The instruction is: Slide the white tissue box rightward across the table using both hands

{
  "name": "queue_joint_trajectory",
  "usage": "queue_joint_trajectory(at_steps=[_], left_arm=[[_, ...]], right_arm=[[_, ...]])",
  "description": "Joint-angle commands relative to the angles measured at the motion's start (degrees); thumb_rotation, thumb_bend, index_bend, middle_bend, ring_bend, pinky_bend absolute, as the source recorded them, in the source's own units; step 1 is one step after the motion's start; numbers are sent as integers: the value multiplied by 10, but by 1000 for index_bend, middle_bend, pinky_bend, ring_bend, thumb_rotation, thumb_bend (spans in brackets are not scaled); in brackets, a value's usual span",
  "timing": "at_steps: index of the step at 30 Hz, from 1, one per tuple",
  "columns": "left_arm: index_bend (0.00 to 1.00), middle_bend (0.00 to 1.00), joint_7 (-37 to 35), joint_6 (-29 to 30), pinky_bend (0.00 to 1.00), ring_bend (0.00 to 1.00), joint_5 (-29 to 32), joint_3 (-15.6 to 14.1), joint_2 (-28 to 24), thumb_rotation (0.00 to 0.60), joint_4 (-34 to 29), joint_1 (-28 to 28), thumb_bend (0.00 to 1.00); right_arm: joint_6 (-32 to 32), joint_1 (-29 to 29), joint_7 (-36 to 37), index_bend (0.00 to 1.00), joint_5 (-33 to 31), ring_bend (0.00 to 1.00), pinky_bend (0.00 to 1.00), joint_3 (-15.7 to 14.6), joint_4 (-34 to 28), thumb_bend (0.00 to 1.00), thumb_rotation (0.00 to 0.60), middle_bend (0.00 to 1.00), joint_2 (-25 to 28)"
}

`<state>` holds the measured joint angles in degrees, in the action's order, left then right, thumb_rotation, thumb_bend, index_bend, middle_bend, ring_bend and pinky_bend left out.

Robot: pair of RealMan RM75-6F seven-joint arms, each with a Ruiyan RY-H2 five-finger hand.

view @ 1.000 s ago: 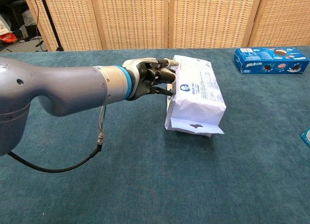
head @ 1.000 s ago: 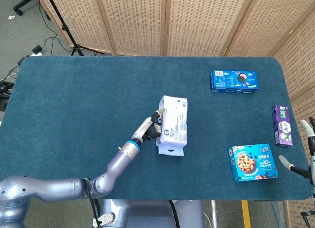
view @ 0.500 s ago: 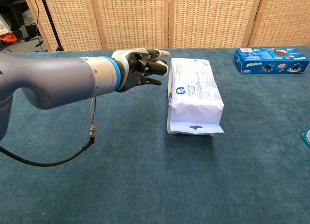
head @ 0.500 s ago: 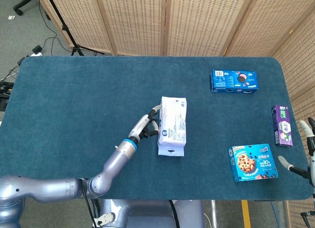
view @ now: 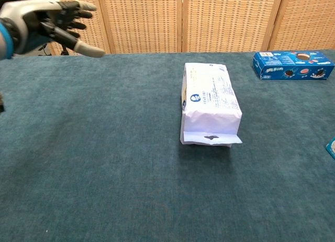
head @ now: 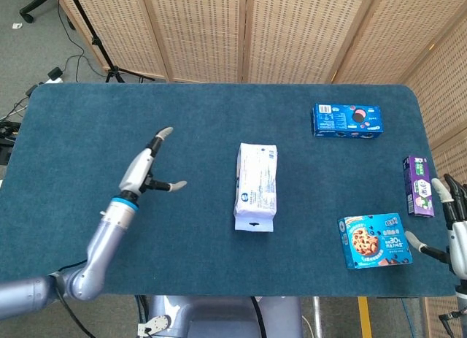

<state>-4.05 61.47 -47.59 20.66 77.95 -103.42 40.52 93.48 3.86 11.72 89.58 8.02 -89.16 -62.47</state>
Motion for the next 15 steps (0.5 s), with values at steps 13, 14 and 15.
queue_joint_trajectory(at_steps=[13,14,15], left_arm=[[0,0,49,176,0,0,-150,-108,-162,600,30,-188,147],[0,0,41,184,0,0,-153,-111,-165,600,30,-199,151],[0,0,32,196,0,0,-158,-115,-168,600,30,-212,153]], right_arm=[[-142,162,-33,268,165,0,0,-3,-40,1000,600,125,66],[-152,176,-38,275,179,1,0,-3,-41,1000,600,134,63],[-167,195,-44,281,192,4,0,-2,-41,1000,600,144,58]])
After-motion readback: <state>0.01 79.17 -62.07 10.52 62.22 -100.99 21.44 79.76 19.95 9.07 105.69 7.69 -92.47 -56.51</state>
